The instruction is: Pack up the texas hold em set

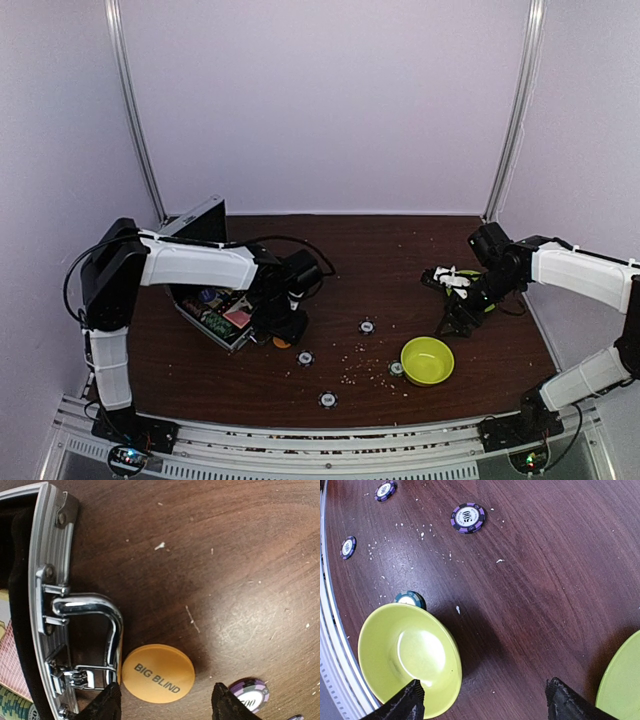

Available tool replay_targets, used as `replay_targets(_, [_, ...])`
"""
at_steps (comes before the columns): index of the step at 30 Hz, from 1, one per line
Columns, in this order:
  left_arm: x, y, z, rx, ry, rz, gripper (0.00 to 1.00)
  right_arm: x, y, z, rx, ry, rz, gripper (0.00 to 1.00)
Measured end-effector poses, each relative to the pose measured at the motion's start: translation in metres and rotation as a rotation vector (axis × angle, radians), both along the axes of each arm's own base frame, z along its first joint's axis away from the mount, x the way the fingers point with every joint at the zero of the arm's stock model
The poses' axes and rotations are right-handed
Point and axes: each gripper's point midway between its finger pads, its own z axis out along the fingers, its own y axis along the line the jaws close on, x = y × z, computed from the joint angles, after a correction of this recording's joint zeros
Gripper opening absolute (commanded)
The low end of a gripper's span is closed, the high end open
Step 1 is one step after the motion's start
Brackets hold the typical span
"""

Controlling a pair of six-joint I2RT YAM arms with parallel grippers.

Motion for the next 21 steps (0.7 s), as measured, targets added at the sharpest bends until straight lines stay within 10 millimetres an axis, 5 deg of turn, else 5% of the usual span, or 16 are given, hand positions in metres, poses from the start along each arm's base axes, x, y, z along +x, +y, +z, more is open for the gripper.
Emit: replay_targets(21, [0.007, -0.029, -0.008, -0.064, 0.027, -0.036, 0.60, -0.001, 0.001, 0.000, -0.001, 0.002, 0.005, 0.85])
